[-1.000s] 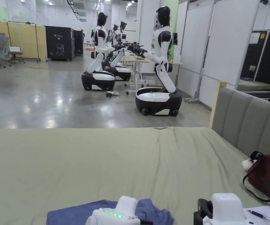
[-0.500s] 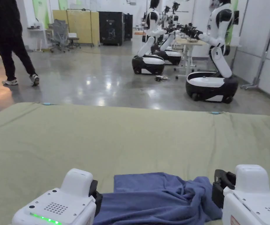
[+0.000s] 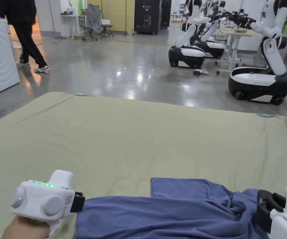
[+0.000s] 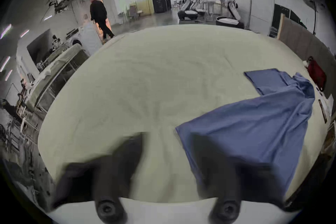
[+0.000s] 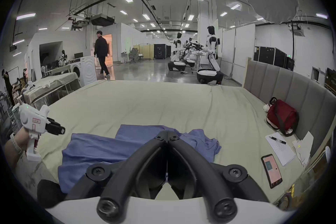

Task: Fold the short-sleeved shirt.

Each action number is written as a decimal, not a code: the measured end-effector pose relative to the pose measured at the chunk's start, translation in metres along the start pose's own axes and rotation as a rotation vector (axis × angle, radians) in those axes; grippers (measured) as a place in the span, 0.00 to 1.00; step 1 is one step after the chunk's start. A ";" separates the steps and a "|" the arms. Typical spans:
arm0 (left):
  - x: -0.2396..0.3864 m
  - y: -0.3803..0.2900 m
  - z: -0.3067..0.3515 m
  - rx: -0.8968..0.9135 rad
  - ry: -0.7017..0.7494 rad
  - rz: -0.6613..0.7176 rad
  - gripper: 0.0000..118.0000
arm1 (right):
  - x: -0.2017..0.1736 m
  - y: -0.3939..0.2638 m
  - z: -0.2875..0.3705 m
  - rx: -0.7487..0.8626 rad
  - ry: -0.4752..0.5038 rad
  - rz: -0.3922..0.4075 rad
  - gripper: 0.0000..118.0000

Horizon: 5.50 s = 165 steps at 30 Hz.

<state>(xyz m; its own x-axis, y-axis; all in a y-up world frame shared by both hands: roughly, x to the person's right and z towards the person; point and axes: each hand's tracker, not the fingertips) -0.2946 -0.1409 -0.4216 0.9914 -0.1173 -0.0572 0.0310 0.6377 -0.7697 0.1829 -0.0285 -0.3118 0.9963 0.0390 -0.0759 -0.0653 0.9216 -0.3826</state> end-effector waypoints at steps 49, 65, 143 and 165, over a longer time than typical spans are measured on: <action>0.012 0.138 0.123 0.339 -0.048 -0.094 0.03 | 0.199 0.126 -0.125 -0.219 -0.085 -0.100 0.09; -0.042 0.333 0.216 0.682 0.039 0.053 0.03 | 0.186 0.375 -0.042 0.213 -0.149 -0.081 0.09; -0.027 -0.053 0.130 0.206 -0.134 0.068 0.00 | -0.003 0.010 0.008 0.201 0.054 0.034 0.03; 0.012 -0.077 0.019 -0.007 -0.033 -0.236 0.27 | -0.005 -0.009 -0.013 0.082 0.042 0.027 0.03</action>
<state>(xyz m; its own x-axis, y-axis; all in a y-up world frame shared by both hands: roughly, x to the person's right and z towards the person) -0.2826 -0.1769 -0.3509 0.9605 -0.2372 0.1457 0.2616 0.5906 -0.7634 0.1774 -0.0419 -0.3197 0.9910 0.0493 -0.1248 -0.0854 0.9491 -0.3031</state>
